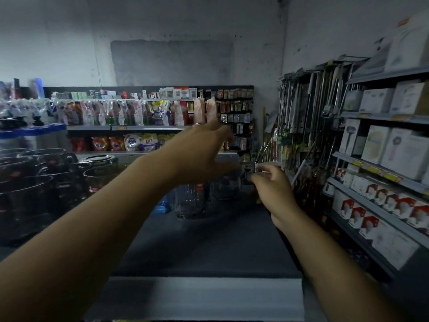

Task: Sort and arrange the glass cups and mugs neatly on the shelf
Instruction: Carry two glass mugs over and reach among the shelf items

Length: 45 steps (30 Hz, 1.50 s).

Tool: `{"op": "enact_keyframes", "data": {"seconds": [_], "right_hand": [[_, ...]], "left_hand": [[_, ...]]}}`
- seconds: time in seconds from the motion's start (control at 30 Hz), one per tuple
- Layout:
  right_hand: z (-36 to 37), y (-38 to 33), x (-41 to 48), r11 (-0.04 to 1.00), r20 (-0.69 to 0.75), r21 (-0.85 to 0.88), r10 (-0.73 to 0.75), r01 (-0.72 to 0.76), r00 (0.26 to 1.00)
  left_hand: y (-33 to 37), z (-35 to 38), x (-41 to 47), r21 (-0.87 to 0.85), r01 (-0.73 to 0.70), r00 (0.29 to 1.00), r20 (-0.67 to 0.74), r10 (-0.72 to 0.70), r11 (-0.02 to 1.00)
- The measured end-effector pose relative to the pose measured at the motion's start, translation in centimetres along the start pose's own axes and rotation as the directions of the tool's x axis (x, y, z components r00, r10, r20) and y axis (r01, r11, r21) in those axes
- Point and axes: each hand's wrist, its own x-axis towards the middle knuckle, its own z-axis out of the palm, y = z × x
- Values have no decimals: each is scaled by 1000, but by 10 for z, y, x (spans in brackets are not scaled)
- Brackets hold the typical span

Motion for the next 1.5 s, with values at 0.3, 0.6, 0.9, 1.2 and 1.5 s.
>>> {"op": "enact_keyframes", "data": {"seconds": [0.3, 0.6, 0.9, 1.2, 1.5], "right_hand": [[-4, 5, 2, 999, 109, 18, -33, 31, 993], [-7, 18, 1, 993, 84, 119, -24, 14, 996], [11, -22, -8, 815, 195, 579, -158, 16, 968], [4, -29, 1, 918, -27, 341, -206, 202, 978], [-26, -43, 33, 704, 180, -573, -392, 420, 902]], "left_hand": [[-15, 39, 74, 1, 55, 866, 498, -48, 999], [-27, 21, 74, -319, 83, 963, 269, 6, 944], [-14, 7, 16, -747, 213, 960, 38, -279, 630], [-29, 12, -10, -497, 36, 991, -91, -94, 867], [-55, 11, -27, -276, 47, 984, 176, 2, 960]]}}
